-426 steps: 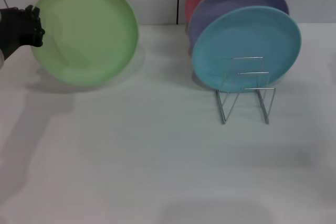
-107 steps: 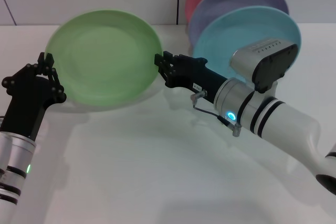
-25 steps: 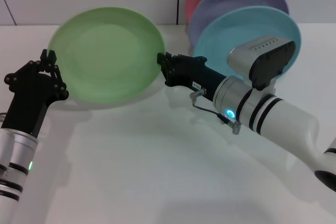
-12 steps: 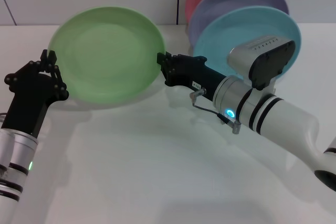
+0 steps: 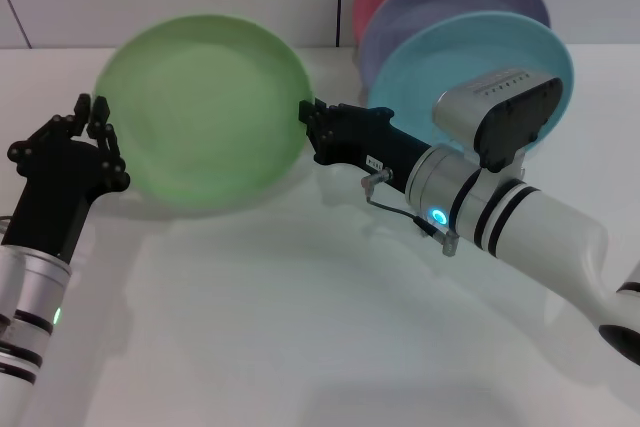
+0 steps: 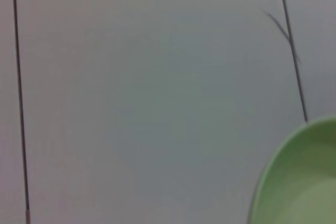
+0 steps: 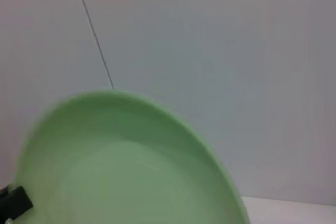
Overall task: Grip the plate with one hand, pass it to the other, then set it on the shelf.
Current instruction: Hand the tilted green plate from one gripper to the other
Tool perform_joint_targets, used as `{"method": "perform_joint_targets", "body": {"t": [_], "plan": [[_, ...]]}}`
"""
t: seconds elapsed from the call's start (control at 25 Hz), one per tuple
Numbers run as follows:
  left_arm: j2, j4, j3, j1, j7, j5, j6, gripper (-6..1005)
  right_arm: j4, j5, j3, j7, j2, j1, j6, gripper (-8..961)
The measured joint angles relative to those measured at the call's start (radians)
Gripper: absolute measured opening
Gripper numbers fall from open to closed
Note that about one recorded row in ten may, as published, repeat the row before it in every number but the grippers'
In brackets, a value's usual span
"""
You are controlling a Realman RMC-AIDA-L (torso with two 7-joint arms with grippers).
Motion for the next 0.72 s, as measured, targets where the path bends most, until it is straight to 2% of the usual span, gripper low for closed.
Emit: {"method": "perform_joint_targets", "body": {"t": [0.28,0.72], "plan": [[0.004,0.008,-0.004,0.003,-0.042,0.001,0.008,135,0.0,0.0,0.0,0.0,0.0,0.0,0.0,34],[0.007,0.013,-0.025,0.005,-0.059,-0.001,0.034,562,0.0,0.0,0.0,0.0,0.0,0.001,0.0,32]]}}
